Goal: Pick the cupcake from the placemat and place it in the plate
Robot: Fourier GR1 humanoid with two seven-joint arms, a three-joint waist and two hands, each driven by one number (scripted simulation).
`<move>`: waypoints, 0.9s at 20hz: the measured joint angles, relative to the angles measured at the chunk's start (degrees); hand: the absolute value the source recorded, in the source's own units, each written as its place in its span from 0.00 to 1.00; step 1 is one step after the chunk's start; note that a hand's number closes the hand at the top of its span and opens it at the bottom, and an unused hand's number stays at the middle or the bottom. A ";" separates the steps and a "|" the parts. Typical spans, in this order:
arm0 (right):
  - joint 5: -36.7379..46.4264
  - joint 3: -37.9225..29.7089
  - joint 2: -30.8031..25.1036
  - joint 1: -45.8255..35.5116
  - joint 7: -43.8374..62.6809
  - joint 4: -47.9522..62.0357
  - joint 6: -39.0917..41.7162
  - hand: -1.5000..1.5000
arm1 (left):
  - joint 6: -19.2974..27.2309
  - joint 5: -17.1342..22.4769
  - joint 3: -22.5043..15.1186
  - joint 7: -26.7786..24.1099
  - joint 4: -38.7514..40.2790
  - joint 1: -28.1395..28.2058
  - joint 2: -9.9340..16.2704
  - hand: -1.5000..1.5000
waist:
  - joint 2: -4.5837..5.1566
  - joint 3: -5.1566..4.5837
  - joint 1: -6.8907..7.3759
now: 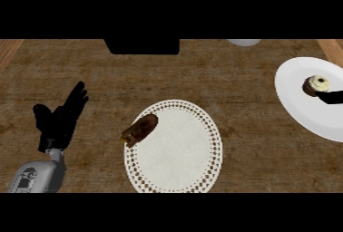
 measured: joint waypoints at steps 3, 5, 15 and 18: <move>-1.50 -1.40 -0.49 -0.31 -6.57 1.45 -1.74 0.00 | -0.56 0.29 0.29 0.46 -0.46 0.07 0.16 0.50 | -0.02 0.00 -0.02; -2.81 -2.26 0.46 -0.36 -10.48 0.17 -3.81 0.00 | -0.81 0.47 0.70 0.62 -0.39 0.18 0.48 0.50 | -0.09 0.00 -0.16; -17.86 -9.15 4.39 -0.89 -15.41 -12.82 2.69 0.00 | -0.68 0.45 1.75 0.57 -0.07 0.96 0.61 0.50 | -0.69 -0.12 -1.46; -22.97 -11.14 4.86 0.63 -12.34 -15.37 7.92 0.00 | -0.34 0.32 1.82 0.92 -0.53 0.87 0.41 0.50 | -0.74 -0.15 -1.66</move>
